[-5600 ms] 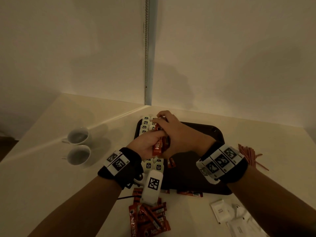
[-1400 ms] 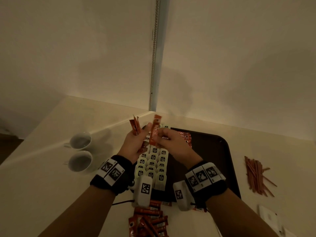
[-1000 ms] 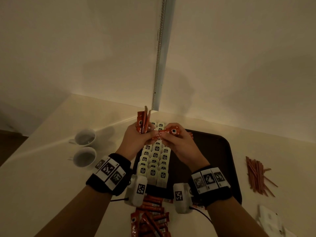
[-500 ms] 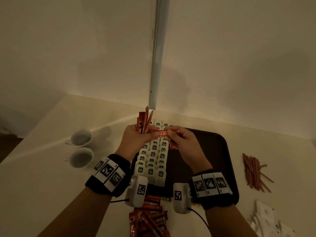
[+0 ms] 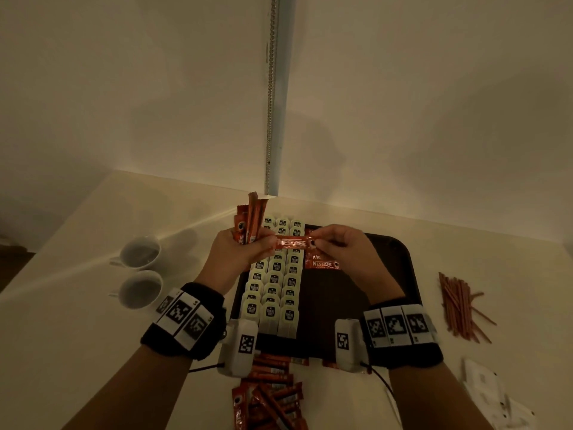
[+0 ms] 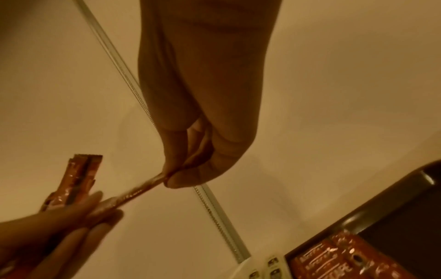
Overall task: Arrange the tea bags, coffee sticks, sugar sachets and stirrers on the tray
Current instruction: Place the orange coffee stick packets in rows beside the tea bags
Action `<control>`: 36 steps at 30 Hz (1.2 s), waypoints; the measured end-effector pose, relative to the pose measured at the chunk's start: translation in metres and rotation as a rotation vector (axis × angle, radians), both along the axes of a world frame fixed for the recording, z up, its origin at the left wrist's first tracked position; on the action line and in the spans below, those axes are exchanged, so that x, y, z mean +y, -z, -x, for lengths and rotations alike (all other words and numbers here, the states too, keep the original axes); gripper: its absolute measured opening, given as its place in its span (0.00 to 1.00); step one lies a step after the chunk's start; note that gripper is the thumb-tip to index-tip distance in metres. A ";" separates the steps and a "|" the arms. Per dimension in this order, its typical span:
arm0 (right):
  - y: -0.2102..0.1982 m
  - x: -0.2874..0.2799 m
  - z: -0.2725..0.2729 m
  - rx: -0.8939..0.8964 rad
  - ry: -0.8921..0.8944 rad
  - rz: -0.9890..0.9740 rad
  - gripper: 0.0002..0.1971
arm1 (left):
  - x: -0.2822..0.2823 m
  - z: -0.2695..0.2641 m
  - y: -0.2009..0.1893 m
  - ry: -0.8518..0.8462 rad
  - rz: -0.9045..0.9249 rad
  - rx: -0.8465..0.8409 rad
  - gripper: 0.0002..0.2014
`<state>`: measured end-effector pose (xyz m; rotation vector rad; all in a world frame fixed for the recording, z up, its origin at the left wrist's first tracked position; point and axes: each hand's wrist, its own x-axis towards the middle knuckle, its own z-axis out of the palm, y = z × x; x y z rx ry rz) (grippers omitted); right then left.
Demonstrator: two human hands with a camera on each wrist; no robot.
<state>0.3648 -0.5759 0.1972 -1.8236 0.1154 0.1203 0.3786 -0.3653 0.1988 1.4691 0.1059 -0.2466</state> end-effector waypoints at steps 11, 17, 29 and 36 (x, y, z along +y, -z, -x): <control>0.099 -0.071 -0.013 0.221 0.181 0.422 0.08 | 0.028 -0.011 0.035 -0.111 0.074 0.296 0.06; 0.131 -0.069 -0.015 0.338 0.213 0.431 0.08 | 0.027 -0.014 0.042 -0.104 0.125 0.360 0.05; 0.139 -0.060 -0.029 0.334 0.348 0.403 0.08 | 0.029 -0.015 0.041 -0.059 0.115 0.366 0.07; 0.139 -0.060 -0.031 0.345 0.352 0.425 0.10 | 0.025 -0.011 0.038 0.063 0.092 0.339 0.10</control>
